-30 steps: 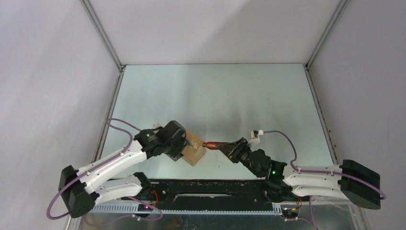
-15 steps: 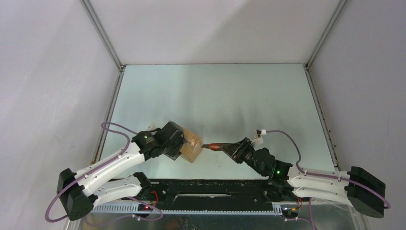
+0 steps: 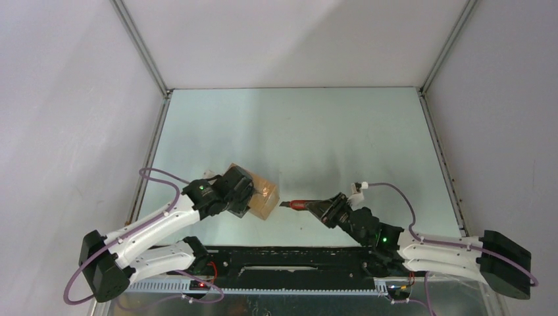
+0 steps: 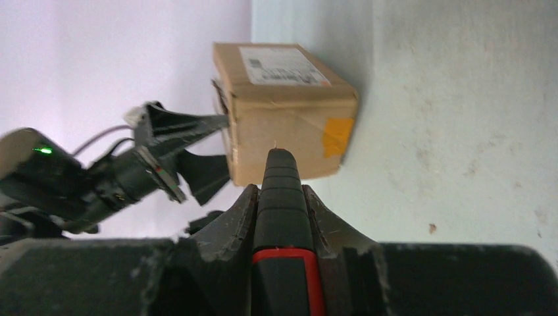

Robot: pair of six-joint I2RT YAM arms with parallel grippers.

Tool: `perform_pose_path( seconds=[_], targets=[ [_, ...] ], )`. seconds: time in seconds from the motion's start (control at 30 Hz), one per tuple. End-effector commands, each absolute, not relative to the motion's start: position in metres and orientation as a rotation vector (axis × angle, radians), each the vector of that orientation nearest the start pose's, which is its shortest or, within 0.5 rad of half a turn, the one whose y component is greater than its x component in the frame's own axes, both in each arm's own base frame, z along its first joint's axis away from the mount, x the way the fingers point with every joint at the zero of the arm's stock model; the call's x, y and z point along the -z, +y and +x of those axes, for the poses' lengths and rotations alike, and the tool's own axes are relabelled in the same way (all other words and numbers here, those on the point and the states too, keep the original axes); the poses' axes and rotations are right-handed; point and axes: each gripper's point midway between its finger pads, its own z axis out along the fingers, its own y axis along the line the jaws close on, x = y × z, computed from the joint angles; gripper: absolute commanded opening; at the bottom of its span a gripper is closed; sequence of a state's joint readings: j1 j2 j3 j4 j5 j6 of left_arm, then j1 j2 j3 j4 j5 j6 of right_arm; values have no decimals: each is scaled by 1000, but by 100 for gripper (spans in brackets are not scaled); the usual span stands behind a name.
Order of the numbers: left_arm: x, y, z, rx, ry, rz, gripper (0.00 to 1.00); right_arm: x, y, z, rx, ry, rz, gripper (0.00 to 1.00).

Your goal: Unpack the express box

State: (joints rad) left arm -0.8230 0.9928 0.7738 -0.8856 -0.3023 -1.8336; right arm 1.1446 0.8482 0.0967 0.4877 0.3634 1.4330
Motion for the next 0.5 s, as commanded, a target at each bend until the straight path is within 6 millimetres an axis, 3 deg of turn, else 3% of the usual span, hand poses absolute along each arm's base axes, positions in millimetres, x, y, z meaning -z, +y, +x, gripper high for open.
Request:
perform_pose_path(
  seconds=[0.0, 0.3, 0.47],
  targets=[
    [-126, -178, 186, 559, 2283, -1405, 0, -153, 257, 166, -1477, 1799, 687, 0],
    [-132, -188, 186, 621, 2314, -1363, 0, -170, 258, 175, -1487, 1738, 671, 0],
    [-125, -202, 180, 654, 2393, -1348, 0, -180, 261, 176, -1516, 1707, 648, 0]
  ],
)
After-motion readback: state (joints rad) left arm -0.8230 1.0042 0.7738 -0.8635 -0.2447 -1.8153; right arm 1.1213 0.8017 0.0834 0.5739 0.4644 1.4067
